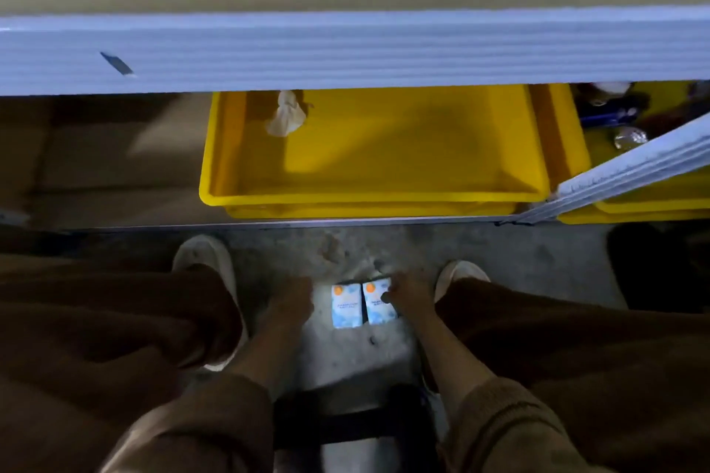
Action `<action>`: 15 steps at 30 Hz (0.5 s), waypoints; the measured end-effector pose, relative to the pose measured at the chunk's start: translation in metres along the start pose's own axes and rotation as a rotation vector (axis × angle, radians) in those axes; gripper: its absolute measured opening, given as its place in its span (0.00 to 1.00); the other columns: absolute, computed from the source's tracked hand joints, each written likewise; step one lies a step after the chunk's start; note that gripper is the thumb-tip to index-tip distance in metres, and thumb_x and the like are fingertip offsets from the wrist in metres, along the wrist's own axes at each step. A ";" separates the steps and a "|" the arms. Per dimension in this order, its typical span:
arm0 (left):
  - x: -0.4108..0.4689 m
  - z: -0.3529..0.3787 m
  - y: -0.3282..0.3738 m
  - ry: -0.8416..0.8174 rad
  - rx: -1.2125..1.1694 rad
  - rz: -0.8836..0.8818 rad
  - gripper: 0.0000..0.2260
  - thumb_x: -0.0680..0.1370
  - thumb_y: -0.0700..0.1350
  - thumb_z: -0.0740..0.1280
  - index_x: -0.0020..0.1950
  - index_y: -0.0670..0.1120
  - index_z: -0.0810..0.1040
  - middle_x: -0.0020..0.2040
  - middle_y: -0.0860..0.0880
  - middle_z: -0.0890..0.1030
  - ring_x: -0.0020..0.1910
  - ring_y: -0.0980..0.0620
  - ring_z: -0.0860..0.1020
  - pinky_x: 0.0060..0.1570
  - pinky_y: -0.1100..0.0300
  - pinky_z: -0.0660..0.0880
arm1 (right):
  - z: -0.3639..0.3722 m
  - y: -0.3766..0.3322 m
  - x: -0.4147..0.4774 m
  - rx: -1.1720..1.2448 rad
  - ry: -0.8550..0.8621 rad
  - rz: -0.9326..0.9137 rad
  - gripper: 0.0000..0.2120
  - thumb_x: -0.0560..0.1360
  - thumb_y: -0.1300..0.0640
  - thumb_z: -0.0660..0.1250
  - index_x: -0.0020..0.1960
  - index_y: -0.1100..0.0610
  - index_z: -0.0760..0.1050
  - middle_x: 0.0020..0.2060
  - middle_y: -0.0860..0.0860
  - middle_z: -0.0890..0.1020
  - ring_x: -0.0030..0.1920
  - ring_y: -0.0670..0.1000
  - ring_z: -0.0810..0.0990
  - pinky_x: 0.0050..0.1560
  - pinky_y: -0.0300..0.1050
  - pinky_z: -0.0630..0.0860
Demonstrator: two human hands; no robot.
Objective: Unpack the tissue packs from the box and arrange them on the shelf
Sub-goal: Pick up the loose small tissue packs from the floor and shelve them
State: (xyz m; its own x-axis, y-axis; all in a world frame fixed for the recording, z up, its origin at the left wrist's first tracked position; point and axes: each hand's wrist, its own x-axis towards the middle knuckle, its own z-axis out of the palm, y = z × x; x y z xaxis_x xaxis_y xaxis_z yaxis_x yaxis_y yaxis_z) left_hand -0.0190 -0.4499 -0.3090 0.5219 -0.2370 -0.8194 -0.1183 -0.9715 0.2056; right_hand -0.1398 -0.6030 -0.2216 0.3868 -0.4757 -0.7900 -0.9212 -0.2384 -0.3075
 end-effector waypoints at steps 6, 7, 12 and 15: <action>-0.036 -0.008 0.025 -0.087 -0.135 -0.051 0.15 0.76 0.38 0.65 0.63 0.35 0.74 0.64 0.37 0.75 0.64 0.42 0.74 0.61 0.56 0.71 | 0.015 0.018 0.031 0.141 -0.029 0.094 0.14 0.72 0.63 0.67 0.56 0.65 0.78 0.53 0.61 0.82 0.53 0.54 0.80 0.35 0.34 0.68; -0.037 -0.004 0.029 -0.097 -0.153 -0.052 0.15 0.76 0.39 0.66 0.62 0.36 0.75 0.64 0.38 0.76 0.63 0.42 0.75 0.59 0.57 0.71 | 0.017 0.020 0.035 0.134 -0.042 0.107 0.15 0.72 0.62 0.67 0.58 0.65 0.78 0.56 0.61 0.82 0.56 0.55 0.80 0.37 0.38 0.70; -0.034 0.016 0.039 -0.049 -0.322 -0.126 0.16 0.74 0.43 0.69 0.59 0.36 0.78 0.58 0.38 0.81 0.58 0.43 0.78 0.44 0.60 0.69 | 0.032 0.030 0.044 0.287 -0.056 0.209 0.17 0.72 0.64 0.69 0.58 0.70 0.76 0.56 0.64 0.81 0.56 0.57 0.80 0.30 0.32 0.69; -0.036 0.021 0.040 -0.018 -0.372 -0.133 0.17 0.73 0.42 0.70 0.61 0.37 0.77 0.57 0.39 0.81 0.58 0.45 0.79 0.43 0.64 0.67 | 0.045 0.033 0.047 0.456 -0.010 0.246 0.16 0.68 0.69 0.71 0.54 0.72 0.78 0.53 0.68 0.81 0.48 0.53 0.78 0.49 0.48 0.77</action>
State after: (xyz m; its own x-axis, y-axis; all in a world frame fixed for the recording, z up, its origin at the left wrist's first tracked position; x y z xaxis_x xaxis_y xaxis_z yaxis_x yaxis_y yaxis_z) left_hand -0.0598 -0.4807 -0.2826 0.4965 -0.1128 -0.8607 0.2656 -0.9242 0.2744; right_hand -0.1538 -0.5955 -0.2925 0.1578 -0.4621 -0.8727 -0.9103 0.2743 -0.3099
